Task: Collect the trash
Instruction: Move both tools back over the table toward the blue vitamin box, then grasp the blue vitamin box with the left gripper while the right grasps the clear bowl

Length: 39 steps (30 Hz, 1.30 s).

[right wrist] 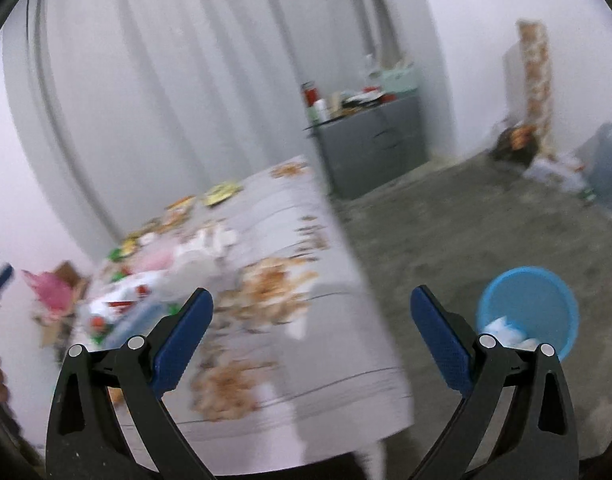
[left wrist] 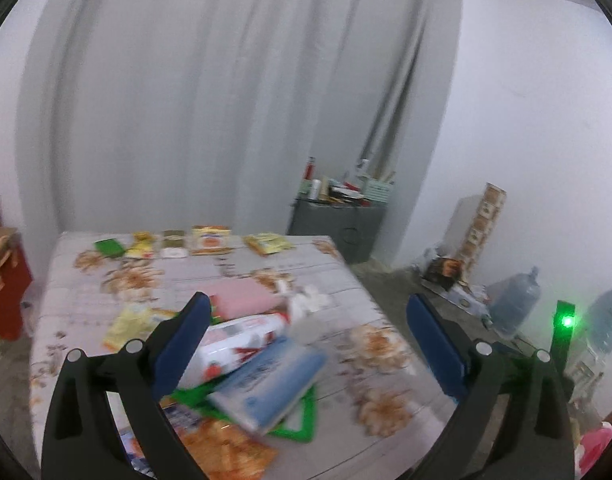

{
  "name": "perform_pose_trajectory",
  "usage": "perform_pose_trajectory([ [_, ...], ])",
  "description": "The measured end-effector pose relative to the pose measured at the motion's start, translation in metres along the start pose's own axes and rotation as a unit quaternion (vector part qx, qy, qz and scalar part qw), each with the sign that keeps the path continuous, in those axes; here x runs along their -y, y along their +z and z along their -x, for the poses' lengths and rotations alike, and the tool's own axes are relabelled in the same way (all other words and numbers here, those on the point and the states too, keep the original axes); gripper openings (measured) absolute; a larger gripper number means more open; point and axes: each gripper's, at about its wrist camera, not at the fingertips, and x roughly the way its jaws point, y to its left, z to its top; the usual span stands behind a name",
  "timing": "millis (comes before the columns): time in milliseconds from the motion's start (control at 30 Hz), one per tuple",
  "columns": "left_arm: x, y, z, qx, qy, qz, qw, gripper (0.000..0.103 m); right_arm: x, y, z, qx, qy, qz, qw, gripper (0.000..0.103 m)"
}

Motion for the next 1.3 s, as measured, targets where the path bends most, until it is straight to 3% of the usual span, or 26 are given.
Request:
perform_pose_trajectory([
  [233,-0.027,-0.021,0.014,-0.008,0.01,0.012,0.9998,0.096,-0.016,-0.004,-0.016,-0.035,0.063,-0.026,0.997,0.091],
  [367,-0.017,-0.038,0.005,-0.037,-0.006,-0.02,0.9991,0.096,-0.016,-0.005,-0.026,-0.061,0.081,-0.045,0.994,0.083],
  [500,-0.002,-0.061,-0.018,-0.068,0.0,-0.054,0.9963,0.096,-0.019,-0.001,-0.038,-0.079,0.09,-0.055,0.991,0.077],
  [600,0.009,-0.077,-0.041,-0.095,0.029,-0.079,0.9919,0.096,-0.02,0.003,-0.049,-0.092,0.094,-0.059,0.99,0.072],
  [733,0.026,-0.092,-0.067,-0.099,0.077,-0.139,0.9823,0.094,-0.027,0.01,-0.072,-0.115,0.101,-0.064,0.986,0.066],
  [867,0.038,-0.108,-0.09,-0.088,0.132,-0.217,0.9633,0.084,-0.033,0.016,-0.094,-0.138,0.111,-0.068,0.982,0.06],
  [1033,0.042,-0.126,-0.106,-0.104,0.153,-0.279,0.9422,0.07,-0.043,0.022,-0.117,-0.159,0.113,-0.06,0.979,0.057],
  [1167,0.047,-0.141,-0.117,-0.11,0.18,-0.341,0.916,0.068,-0.048,0.024,-0.131,-0.171,0.111,-0.056,0.977,0.056],
  [1300,0.049,-0.151,-0.128,-0.121,0.198,-0.378,0.896,0.065,-0.053,0.025,-0.143,-0.181,0.11,-0.053,0.976,0.054],
])
